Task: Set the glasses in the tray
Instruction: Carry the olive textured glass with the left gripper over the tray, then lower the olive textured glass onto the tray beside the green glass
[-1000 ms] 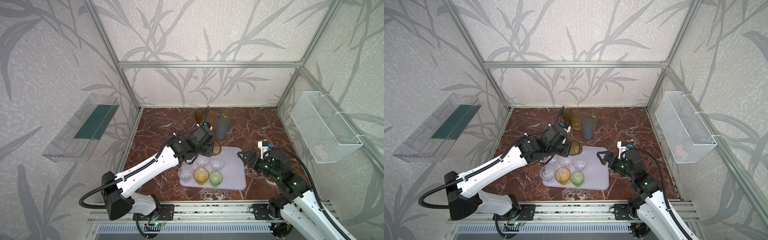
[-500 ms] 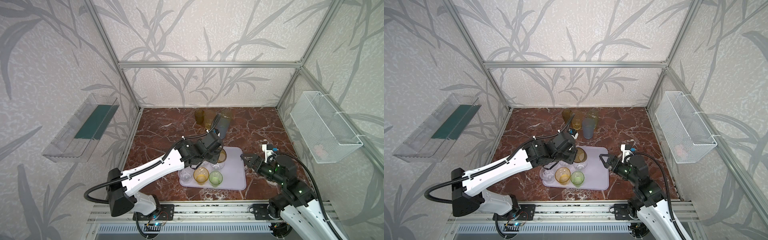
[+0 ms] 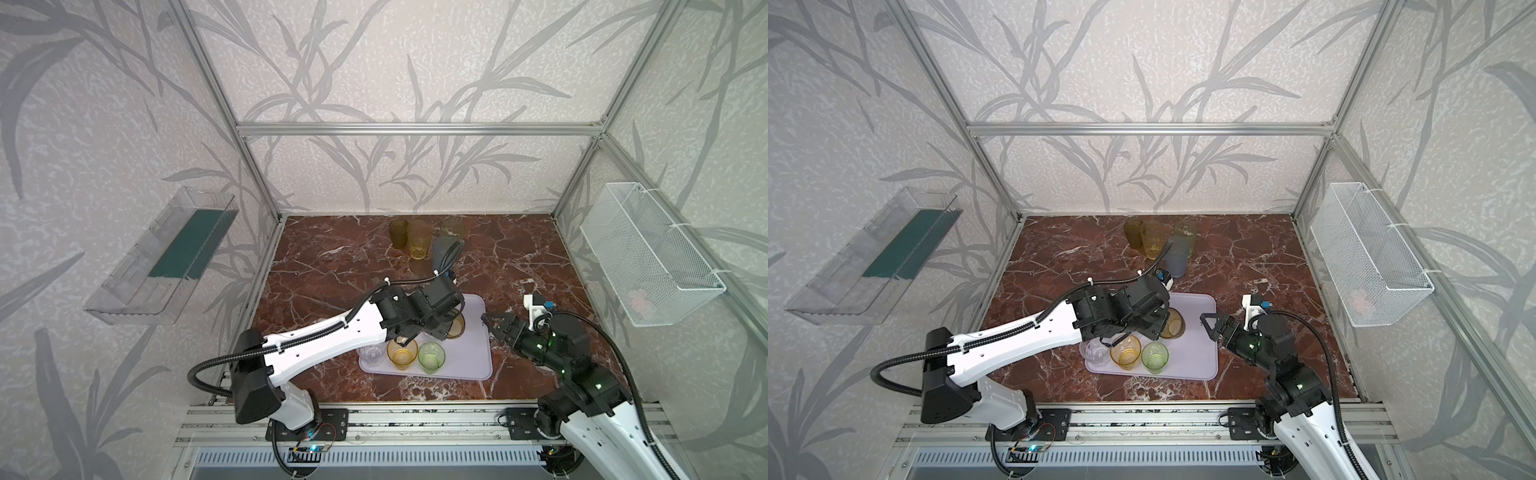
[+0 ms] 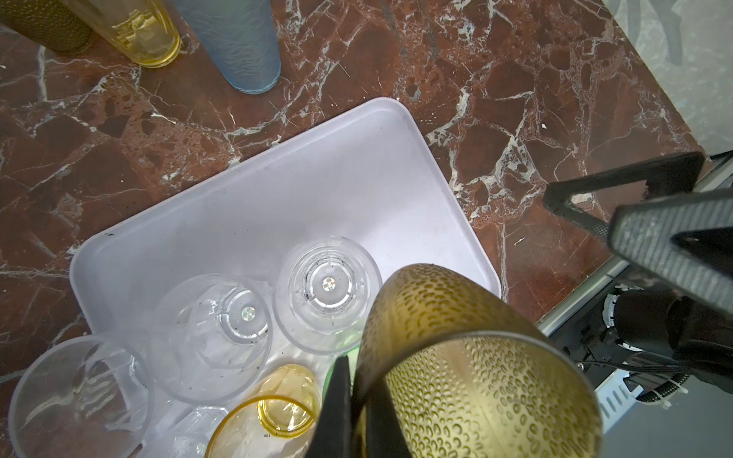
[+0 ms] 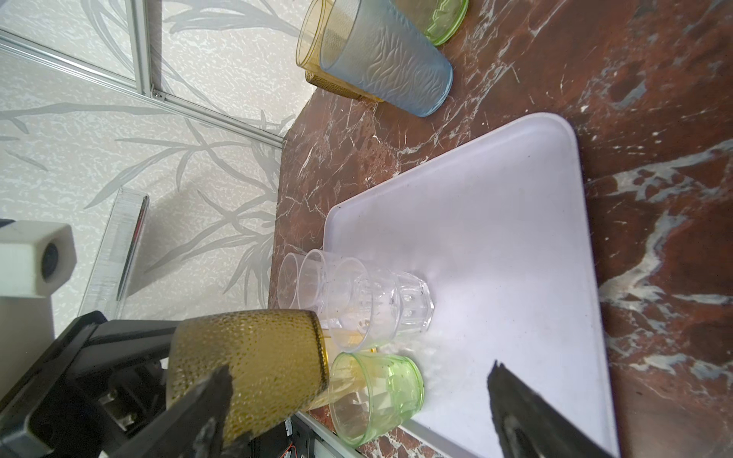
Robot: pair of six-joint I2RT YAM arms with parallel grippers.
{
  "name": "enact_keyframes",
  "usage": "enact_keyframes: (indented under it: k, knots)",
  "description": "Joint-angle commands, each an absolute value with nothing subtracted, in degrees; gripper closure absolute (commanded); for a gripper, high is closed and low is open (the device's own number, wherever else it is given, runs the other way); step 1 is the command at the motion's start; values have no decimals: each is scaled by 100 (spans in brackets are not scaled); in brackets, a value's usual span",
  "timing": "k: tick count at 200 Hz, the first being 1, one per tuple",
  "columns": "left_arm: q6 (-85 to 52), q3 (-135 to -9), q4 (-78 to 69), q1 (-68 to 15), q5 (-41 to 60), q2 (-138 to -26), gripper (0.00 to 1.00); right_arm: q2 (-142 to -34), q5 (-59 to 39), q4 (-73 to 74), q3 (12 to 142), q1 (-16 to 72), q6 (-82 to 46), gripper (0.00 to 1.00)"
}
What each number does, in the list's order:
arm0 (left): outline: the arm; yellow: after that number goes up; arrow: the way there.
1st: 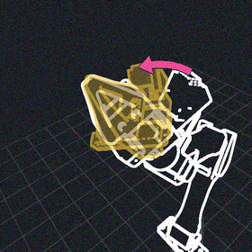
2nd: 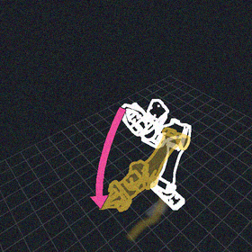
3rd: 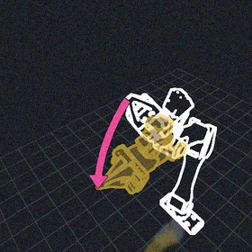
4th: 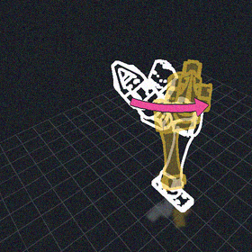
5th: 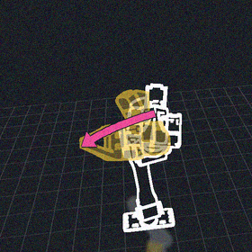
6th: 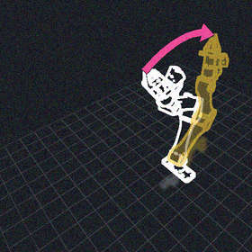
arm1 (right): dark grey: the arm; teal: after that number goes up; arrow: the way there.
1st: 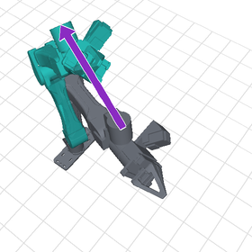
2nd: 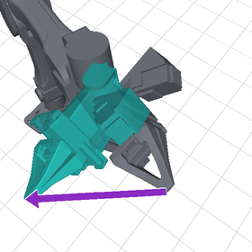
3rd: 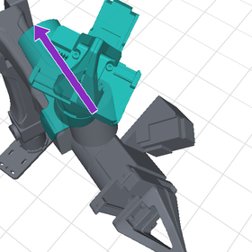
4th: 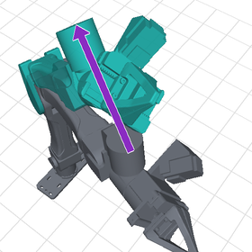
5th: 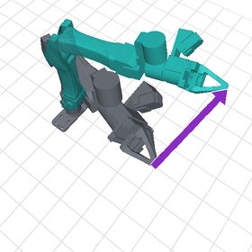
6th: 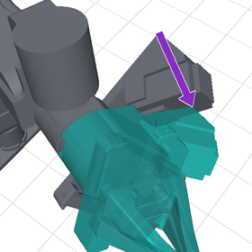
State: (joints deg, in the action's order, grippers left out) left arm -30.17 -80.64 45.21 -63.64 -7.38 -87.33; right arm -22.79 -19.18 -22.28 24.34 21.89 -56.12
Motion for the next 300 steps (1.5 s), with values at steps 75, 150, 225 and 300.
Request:
enact_keyframes:
  k: [75, 150, 225, 300]
  knots:
    - [-3010, -8315, 4494, -6642, -738, -9065, 100, -1907, -1761, -2499, 2277, 2153, -5758, 1]
    - [-3019, -8288, 4513, -6811, -651, -9401, 100, -1812, -1731, -2558, 2215, 2143, -5782, 1]
    - [-3077, -8244, 4519, -6871, -575, -9697, 100, -1635, -1571, -2965, 2302, 2119, -5640, 1]
    - [-3084, -8202, 4535, -6925, -536, -9978, 100, -1625, -1523, -3135, 2235, 2083, -5677, 1]
